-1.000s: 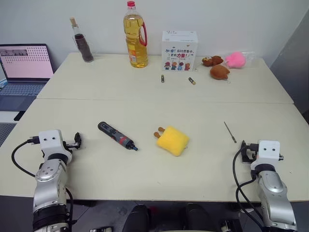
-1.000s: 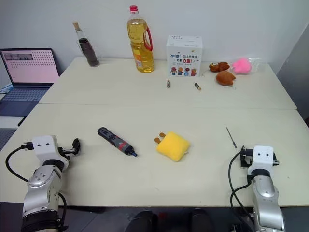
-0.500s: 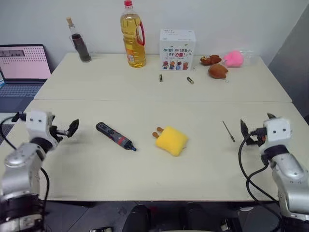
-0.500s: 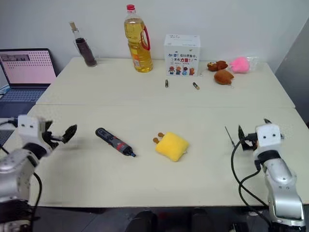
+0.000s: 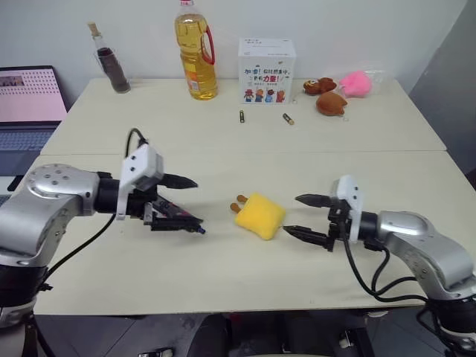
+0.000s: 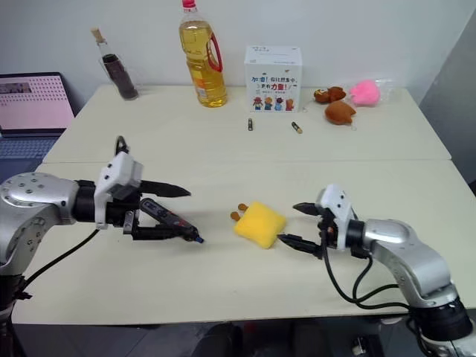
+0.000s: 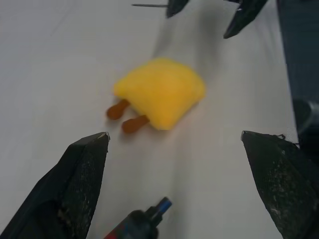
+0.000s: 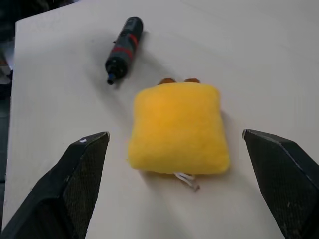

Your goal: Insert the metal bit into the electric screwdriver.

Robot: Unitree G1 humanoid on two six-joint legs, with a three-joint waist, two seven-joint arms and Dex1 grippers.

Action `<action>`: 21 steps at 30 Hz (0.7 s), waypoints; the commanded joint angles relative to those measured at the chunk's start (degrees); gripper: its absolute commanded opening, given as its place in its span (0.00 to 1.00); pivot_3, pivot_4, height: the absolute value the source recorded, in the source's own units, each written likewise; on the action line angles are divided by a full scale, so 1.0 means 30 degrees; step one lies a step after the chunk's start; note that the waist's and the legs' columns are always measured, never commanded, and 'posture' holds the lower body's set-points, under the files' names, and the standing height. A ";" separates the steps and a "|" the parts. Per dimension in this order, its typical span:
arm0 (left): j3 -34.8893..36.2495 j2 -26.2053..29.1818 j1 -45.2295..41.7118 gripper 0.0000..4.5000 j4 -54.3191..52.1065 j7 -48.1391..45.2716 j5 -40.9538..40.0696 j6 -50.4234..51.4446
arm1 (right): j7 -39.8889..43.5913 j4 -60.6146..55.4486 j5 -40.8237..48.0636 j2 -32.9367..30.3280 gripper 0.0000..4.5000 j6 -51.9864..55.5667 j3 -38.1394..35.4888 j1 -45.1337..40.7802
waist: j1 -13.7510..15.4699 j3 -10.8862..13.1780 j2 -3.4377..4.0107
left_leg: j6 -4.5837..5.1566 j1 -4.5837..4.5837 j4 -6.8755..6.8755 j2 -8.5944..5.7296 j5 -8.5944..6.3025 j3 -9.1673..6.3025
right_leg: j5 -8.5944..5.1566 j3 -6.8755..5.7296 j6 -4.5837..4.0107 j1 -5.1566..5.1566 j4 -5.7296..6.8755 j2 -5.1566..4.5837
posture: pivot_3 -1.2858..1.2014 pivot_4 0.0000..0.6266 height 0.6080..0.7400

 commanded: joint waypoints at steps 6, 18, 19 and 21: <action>-0.0439 -0.0392 -0.0806 0.99 0.0857 -0.0106 0.1933 -0.1866 | -0.1431 0.3266 -0.3966 0.2715 1.00 -0.1670 0.3569 -0.2416 | 0.0076 0.0009 0.0010 | -0.0001 0.0001 0.0019 -0.0009 0.0001 -0.0007 | 0.0001 -0.0007 0.0001 0.0002 0.0010 0.0008 | 0.52 0.24 1.00; -0.0033 -0.0758 -0.0309 1.00 0.0078 0.0393 0.1865 -0.1568 | -0.1452 0.4166 -0.5951 0.3503 0.76 -0.3166 0.3942 -0.2397 | 0.0085 0.0009 0.0010 | 0.0004 -0.0016 0.0022 0.0014 -0.0004 -0.0003 | -0.0001 -0.0004 0.0004 -0.0012 0.0016 -0.0024 | 0.52 0.24 1.00; -0.0005 -0.0794 -0.0325 1.00 0.0012 0.0443 0.1805 -0.1482 | -0.1528 0.4176 -0.5979 0.3567 0.68 -0.3165 0.3845 -0.2440 | 0.0086 0.0009 0.0010 | 0.0004 -0.0016 0.0023 0.0014 -0.0005 -0.0002 | -0.0001 -0.0003 0.0004 -0.0012 0.0016 -0.0024 | 0.52 0.24 1.00; -0.0002 -0.0847 -0.0391 1.00 -0.0051 0.0504 0.1757 -0.1352 | -0.1528 0.4175 -0.5988 0.3639 0.61 -0.3091 0.3725 -0.2554 | 0.0087 0.0009 0.0010 | 0.0004 -0.0016 0.0022 0.0015 -0.0005 -0.0002 | -0.0001 -0.0003 0.0004 -0.0013 0.0013 -0.0024 | 0.52 0.24 1.00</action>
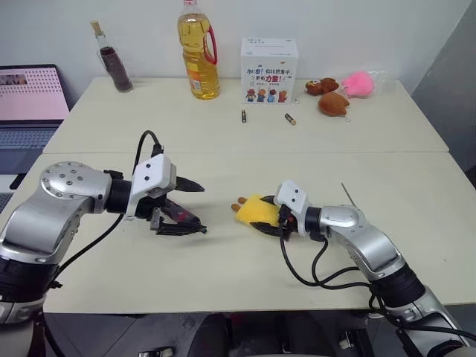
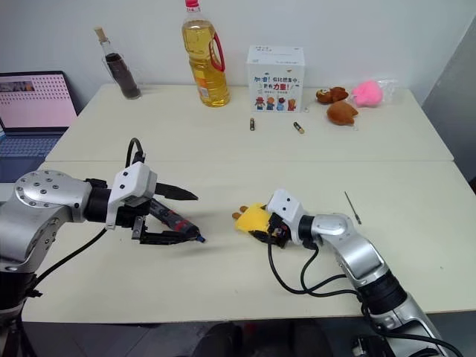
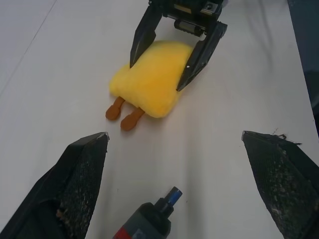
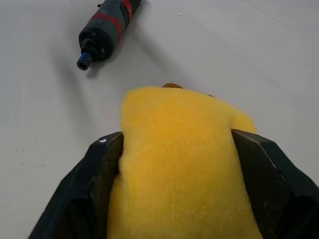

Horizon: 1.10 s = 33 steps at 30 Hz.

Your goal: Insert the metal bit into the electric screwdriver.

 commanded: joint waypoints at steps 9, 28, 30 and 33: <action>0.0544 -0.0229 -0.0645 1.00 -0.0456 0.0380 -0.0284 0.0182 | -0.0207 -0.0048 -0.0318 0.0375 0.19 -0.0412 -0.1144 -0.0620 | 0.0002 0.0000 0.0000 | 0.0000 0.0001 0.0004 -0.0006 0.0000 -0.0001 | 0.0001 -0.0001 -0.0001 0.0000 0.0006 0.0000 | 0.52 0.24 1.00; 0.1426 -0.3218 -0.4513 1.00 0.1355 0.3721 -0.0007 0.0222 | -1.1131 2.6175 -0.5502 0.1050 0.41 -1.2327 -0.5455 -1.7407 | -0.0220 0.0001 0.0000 | -0.0091 -0.0147 -0.0007 -0.0017 0.0053 0.0153 | 0.0019 0.0056 -0.0006 -0.0203 0.0011 -0.0047 | 0.52 0.24 1.00; 0.1541 -0.3149 -0.4383 1.00 0.1167 0.3835 -0.0081 0.0348 | -1.1522 2.7166 -0.5676 0.1045 0.53 -1.2539 -0.5688 -1.8010 | -0.0361 0.0001 0.0001 | -0.0101 -0.0284 0.0016 0.0010 0.0059 0.0150 | 0.0022 0.0069 -0.0002 -0.0330 0.0027 -0.0056 | 0.52 0.24 1.00; 0.2060 -0.2935 -0.3464 1.00 0.0566 0.4150 -0.0281 0.0646 | -1.1845 2.7728 -0.6024 0.0663 0.68 -1.2962 -0.5819 -1.8600 | -0.0500 0.0002 0.0001 | -0.0102 -0.0299 -0.0001 0.0014 0.0059 0.0160 | 0.0022 0.0063 -0.0002 -0.0335 0.0007 -0.0064 | 0.52 0.24 1.00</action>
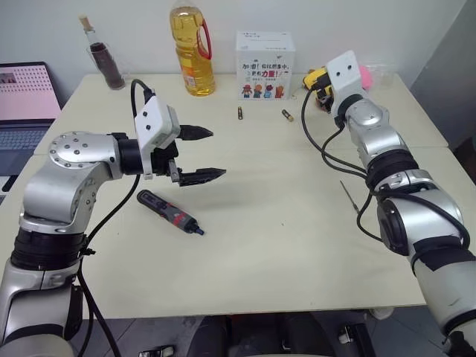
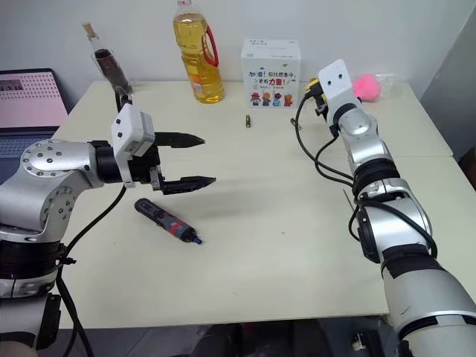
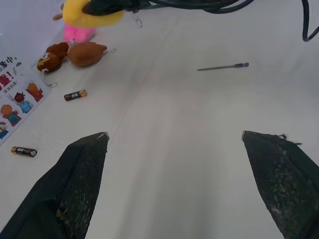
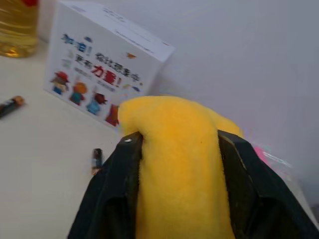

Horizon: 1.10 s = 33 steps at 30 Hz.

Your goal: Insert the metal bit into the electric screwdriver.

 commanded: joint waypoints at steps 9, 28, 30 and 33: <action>0.0915 0.0167 0.0563 1.00 -0.0932 0.0498 -0.0222 0.0138 | -0.0147 0.0447 -0.0370 -0.0591 0.99 -0.1318 -0.1119 -0.0590 | -0.0034 0.0000 0.0001 | 0.0000 0.0020 0.0029 0.0002 0.0002 -0.0017 | 0.0001 0.0009 -0.0001 0.0003 0.0076 0.0005 | 0.52 0.24 1.00; -0.0838 0.3867 -0.0143 1.00 0.3043 -0.5586 0.1809 -0.2438 | 1.5598 -2.7151 1.0420 -0.3686 0.99 1.1958 -0.1353 1.4902 | 0.0555 0.0006 0.0015 | 0.0066 -0.0018 0.0066 -0.0022 -0.0036 -0.0089 | 0.0006 -0.0037 0.0014 0.0024 0.0031 0.0001 | 0.52 0.24 1.00; -0.1255 0.4140 -0.0278 1.00 0.3317 -0.6476 0.2055 -0.2792 | 1.5877 -2.9613 1.1613 -0.4649 0.99 1.3782 -0.1305 1.6412 | 0.0536 0.0006 0.0015 | 0.0085 -0.0001 0.0070 -0.0029 -0.0046 -0.0078 | 0.0008 -0.0046 0.0018 0.0031 0.0053 0.0008 | 0.52 0.24 1.00; -0.2458 0.4629 -0.0474 1.00 0.4100 -0.8275 0.3441 -0.5047 | 1.6406 -3.2862 1.3332 -0.6142 0.99 1.5918 -0.1230 1.8901 | 0.0524 0.0006 0.0014 | 0.0098 0.0036 0.0080 -0.0042 -0.0049 -0.0073 | 0.0009 -0.0051 0.0022 0.0039 0.0114 0.0016 | 0.52 0.24 1.00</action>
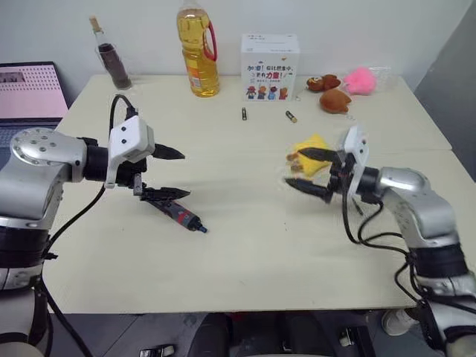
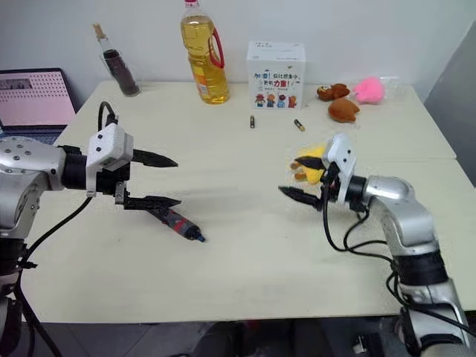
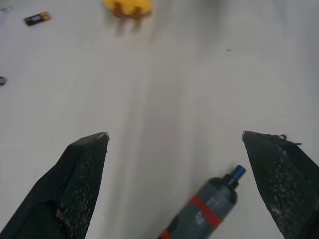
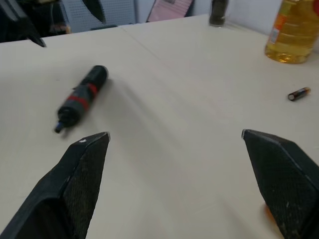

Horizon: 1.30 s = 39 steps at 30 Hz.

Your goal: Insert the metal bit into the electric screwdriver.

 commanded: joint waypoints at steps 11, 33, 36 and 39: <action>-0.6840 -0.0609 -0.3941 1.00 0.7112 -0.3601 0.6991 -1.3458 | -0.1800 -0.7544 0.2856 -0.1279 0.99 0.3444 0.0217 0.5567 | -0.0022 -0.0004 -0.0009 | 0.0002 0.0008 0.0046 -0.0035 0.0001 0.0010 | 0.0001 -0.0004 -0.0005 -0.0001 0.0059 0.0063 | 0.52 0.24 1.00; -0.8353 -0.4096 -0.3835 1.00 0.9401 -0.1969 1.1005 -1.7041 | -0.4160 -0.8585 0.1691 -0.0266 0.99 0.1348 0.0660 0.8453 | -0.0023 -0.0020 -0.0006 | 0.0008 0.0012 0.0187 -0.0041 -0.0002 -0.0017 | -0.0002 -0.0013 0.0001 0.0014 0.0180 0.0065 | 0.52 0.24 1.00; -0.8454 -0.4052 -0.3641 1.00 0.8879 -0.2030 1.1421 -1.6503 | -0.4250 -0.8572 0.1729 -0.0188 0.99 0.1366 0.0713 0.8379 | -0.0008 -0.0027 -0.0006 | 0.0011 0.0012 0.0217 -0.0041 -0.0004 -0.0024 | -0.0002 -0.0014 0.0002 0.0032 0.0189 0.0065 | 0.52 0.24 1.00; -0.8652 -0.3794 -0.3439 1.00 0.8349 -0.2220 1.2010 -1.6416 | -0.4318 -0.8606 0.1838 -0.0139 0.99 0.1474 0.0738 0.8277 | -0.0016 -0.0033 0.0003 | 0.0013 0.0016 0.0219 -0.0042 -0.0006 -0.0022 | -0.0002 -0.0010 0.0002 0.0032 0.0193 0.0067 | 0.52 0.24 1.00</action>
